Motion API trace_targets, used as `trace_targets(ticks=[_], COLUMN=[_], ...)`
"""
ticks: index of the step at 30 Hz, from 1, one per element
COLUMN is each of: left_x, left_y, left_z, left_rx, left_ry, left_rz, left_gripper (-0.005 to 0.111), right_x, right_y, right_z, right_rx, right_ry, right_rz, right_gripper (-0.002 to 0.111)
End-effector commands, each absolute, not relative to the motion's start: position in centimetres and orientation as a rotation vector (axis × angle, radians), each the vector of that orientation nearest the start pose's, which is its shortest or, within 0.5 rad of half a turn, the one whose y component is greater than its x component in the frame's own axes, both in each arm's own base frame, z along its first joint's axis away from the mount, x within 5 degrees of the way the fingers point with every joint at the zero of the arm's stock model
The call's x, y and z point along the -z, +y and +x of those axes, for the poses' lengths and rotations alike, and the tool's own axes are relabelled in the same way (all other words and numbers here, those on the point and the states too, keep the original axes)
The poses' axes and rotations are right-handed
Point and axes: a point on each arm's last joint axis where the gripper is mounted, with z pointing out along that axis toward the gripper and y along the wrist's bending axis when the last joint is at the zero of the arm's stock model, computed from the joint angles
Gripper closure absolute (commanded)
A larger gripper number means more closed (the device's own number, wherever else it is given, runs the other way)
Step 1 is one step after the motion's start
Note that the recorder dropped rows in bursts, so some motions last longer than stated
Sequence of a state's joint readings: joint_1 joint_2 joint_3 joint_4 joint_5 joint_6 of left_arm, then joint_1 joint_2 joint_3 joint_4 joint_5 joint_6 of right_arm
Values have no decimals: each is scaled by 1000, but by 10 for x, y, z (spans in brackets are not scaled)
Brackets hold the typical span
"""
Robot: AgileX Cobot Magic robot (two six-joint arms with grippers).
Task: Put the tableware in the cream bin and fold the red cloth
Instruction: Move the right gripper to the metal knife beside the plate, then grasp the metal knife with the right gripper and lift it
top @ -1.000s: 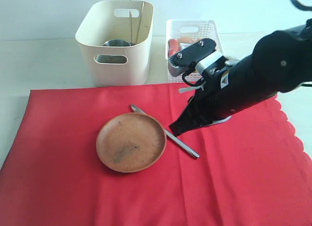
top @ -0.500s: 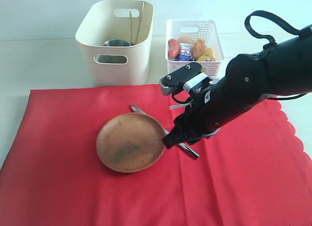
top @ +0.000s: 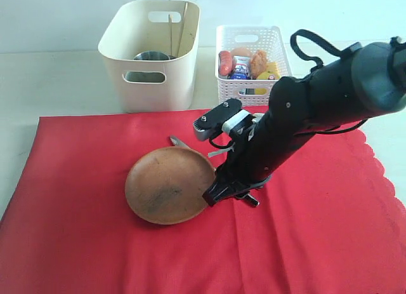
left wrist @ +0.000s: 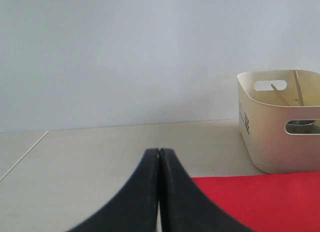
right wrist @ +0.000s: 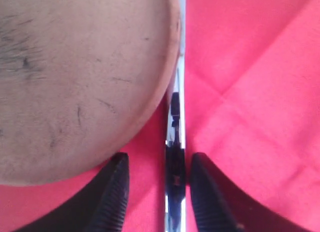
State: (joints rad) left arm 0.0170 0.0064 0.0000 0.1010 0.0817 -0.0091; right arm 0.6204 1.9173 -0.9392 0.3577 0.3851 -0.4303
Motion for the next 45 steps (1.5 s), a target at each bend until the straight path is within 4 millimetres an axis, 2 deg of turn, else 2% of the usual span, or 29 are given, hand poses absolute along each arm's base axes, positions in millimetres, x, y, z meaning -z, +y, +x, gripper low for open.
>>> trace_targets(ticks=[1, 8, 13, 24, 30, 36, 45], left_x=[-206, -206, -206, -206, -206, -206, -206], left_y=[2, 2, 2, 2, 2, 2, 2], left_z=[56, 56, 56, 56, 56, 56, 56], left_rx=[-92, -92, -92, -92, -92, -92, -92], left_ry=[1566, 1566, 1566, 1566, 1566, 1566, 1566], left_rz=[49, 49, 49, 49, 49, 49, 49], left_gripper=[107, 107, 107, 107, 107, 107, 107], right_x=[-99, -98, -109, -166, -185, -179, -121], right_y=[203, 197, 193, 189, 188, 186, 180], right_z=[268, 268, 269, 266, 264, 261, 254], right_rx=[-262, -170, -123, -143, -161, -152, -97], right_ry=[2677, 2718, 2714, 2570, 2519, 2548, 2710], right_rz=[-1117, -1095, -1073, -1006, -984, -996, -1058], right_gripper=[78, 108, 108, 108, 108, 108, 108])
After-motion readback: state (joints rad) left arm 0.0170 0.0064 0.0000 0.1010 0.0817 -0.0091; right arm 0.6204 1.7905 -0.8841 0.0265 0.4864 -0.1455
